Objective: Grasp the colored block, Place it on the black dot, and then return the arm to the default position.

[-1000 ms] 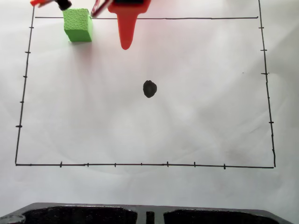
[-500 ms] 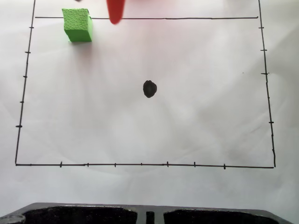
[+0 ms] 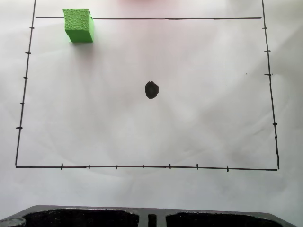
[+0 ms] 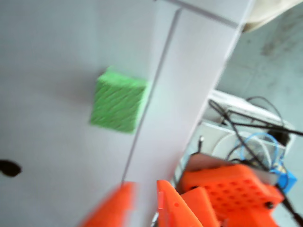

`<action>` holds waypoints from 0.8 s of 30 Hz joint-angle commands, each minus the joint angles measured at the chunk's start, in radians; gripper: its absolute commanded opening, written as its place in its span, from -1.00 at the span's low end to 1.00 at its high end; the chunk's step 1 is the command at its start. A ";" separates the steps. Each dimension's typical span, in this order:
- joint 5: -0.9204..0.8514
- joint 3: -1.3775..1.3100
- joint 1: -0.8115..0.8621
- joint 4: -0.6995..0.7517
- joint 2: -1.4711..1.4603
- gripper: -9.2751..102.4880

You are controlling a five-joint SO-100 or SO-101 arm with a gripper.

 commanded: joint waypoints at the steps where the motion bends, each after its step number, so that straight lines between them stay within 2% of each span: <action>1: -0.021 -0.066 0.043 0.002 -0.064 -0.46; 3: -0.026 -0.091 0.051 0.000 -0.106 -0.32; 10: -0.101 -0.110 0.112 -0.064 -0.210 -0.17; 24: -0.057 -0.040 0.074 -0.270 -0.382 -0.15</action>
